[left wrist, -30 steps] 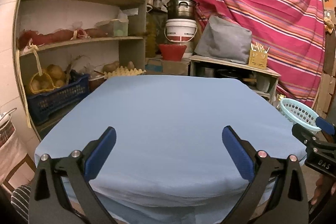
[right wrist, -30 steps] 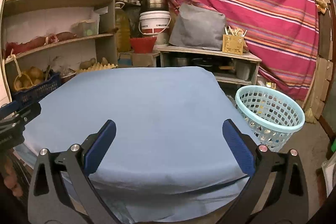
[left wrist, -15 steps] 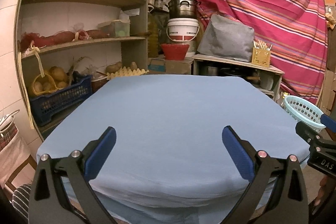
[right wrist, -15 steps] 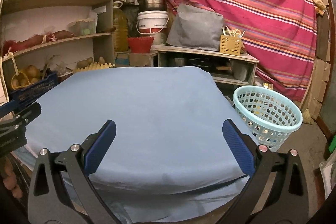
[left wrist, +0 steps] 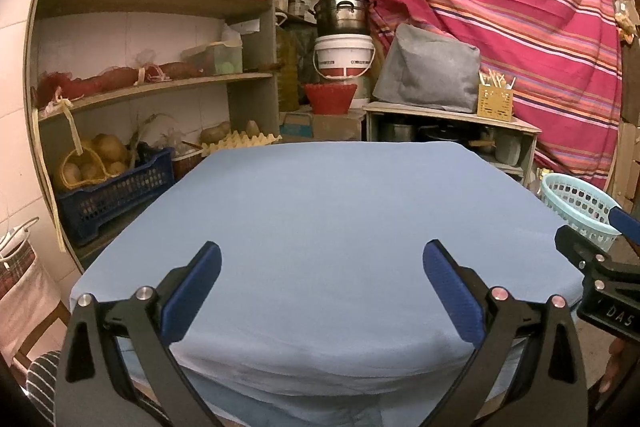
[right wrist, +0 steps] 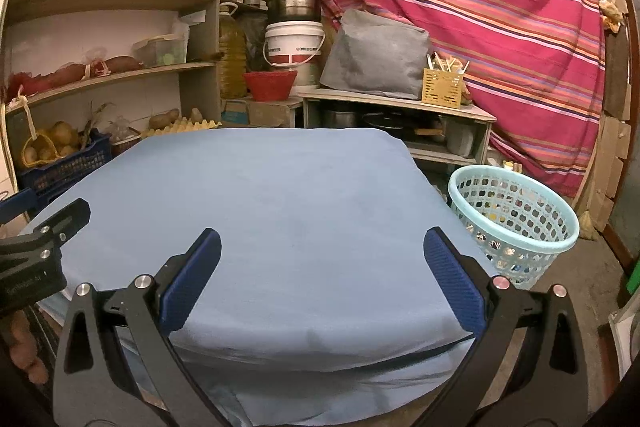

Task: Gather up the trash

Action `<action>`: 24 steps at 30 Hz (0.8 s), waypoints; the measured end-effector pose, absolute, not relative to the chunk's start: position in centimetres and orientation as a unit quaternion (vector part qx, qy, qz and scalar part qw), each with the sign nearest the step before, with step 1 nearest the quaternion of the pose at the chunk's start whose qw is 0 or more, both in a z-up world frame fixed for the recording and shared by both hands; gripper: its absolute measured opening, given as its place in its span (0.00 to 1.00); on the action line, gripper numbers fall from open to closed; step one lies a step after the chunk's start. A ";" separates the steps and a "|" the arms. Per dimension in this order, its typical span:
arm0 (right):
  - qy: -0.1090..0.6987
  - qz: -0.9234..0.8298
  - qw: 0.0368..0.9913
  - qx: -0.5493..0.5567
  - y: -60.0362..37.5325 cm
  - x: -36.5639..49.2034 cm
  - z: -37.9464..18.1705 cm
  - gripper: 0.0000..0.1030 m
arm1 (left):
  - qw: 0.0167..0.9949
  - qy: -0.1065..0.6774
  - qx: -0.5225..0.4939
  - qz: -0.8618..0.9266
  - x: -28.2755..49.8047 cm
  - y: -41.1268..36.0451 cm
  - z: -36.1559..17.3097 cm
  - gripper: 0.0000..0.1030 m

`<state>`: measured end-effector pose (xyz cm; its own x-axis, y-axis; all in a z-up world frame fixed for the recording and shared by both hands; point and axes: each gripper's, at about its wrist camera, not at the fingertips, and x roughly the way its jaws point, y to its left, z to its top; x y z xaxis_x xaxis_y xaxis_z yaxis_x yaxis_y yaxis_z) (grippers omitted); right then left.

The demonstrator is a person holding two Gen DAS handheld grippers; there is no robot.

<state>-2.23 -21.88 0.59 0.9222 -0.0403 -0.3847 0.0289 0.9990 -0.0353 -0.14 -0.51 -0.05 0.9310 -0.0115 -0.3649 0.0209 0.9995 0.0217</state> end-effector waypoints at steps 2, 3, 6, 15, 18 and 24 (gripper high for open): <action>0.197 -0.017 0.980 -0.013 -21.8 -2.2 0.6 0.96 | 0.983 0.185 0.015 -0.005 -0.2 -0.6 -0.1 0.96; 0.196 -0.017 0.980 -0.012 -21.8 -2.2 0.6 0.96 | 0.983 0.184 0.016 -0.004 -0.1 -0.6 -0.1 0.96; 0.196 -0.017 0.980 -0.013 -21.8 -2.2 0.5 0.96 | 0.984 0.178 0.021 -0.002 -0.2 -0.7 0.0 0.96; 0.197 -0.013 0.980 -0.011 -21.4 -1.7 0.6 0.96 | 0.983 0.180 0.021 -0.002 -0.1 -0.6 -0.1 0.96; 0.195 -0.014 0.981 -0.013 -21.4 -1.7 0.6 0.96 | 0.983 0.180 0.022 0.001 0.1 -0.3 -0.2 0.96; 0.195 -0.015 0.981 -0.012 -21.4 -1.4 0.6 0.96 | 0.983 0.182 0.019 0.002 0.4 0.1 -0.2 0.96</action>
<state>-1.42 -21.43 0.60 0.9232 -0.0343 -0.3829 0.0250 0.9993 -0.0292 0.39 0.14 -0.23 0.9339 0.0108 -0.3575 0.0033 0.9992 0.0389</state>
